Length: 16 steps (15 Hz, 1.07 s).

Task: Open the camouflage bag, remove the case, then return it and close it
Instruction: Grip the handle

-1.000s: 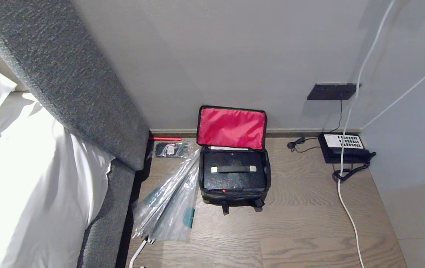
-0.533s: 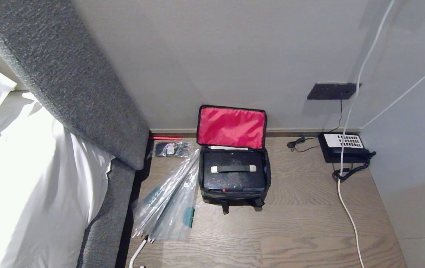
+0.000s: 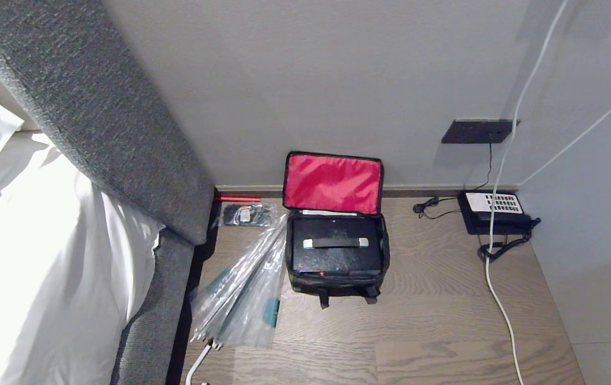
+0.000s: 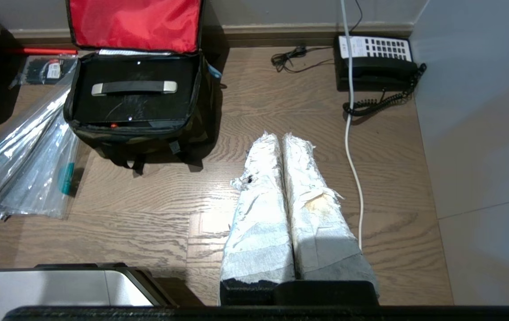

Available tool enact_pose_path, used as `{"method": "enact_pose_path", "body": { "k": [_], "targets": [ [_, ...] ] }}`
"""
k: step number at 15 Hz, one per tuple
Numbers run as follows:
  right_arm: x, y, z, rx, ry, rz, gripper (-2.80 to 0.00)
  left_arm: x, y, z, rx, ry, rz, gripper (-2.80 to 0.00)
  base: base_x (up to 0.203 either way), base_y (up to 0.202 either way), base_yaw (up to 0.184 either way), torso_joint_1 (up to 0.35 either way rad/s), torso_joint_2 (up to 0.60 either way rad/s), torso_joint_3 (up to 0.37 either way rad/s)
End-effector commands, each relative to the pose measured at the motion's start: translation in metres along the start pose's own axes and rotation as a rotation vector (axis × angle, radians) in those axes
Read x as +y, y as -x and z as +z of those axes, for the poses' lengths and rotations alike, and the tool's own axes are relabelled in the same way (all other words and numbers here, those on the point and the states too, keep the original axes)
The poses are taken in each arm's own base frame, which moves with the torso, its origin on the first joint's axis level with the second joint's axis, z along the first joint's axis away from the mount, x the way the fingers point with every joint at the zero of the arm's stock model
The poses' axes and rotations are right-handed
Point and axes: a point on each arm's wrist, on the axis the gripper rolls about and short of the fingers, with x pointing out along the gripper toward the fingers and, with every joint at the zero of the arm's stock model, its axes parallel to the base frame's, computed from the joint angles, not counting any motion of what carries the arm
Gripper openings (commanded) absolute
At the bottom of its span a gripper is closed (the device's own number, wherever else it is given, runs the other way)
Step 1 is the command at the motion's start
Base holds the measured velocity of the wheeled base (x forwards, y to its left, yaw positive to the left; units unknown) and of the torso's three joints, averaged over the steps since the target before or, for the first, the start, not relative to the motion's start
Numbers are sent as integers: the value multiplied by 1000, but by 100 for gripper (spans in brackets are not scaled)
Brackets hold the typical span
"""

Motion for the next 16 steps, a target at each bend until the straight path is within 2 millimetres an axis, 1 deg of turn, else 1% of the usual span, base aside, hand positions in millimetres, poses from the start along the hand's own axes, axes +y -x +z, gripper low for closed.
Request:
{"method": "enact_pose_path", "body": {
  "k": [1, 12, 16],
  "targets": [
    [0, 2, -2, -28, 0, 0, -280, 0, 0, 0, 1, -4, -2, -280, 0, 0, 0, 0, 0, 0],
    [0, 2, -1, -30, 0, 0, -280, 0, 0, 0, 2, 14, 7, -280, 0, 0, 0, 0, 0, 0],
    [0, 2, -2, -28, 0, 0, -280, 0, 0, 0, 0, 2, 6, -280, 0, 0, 0, 3, 3, -148]
  ]
}}
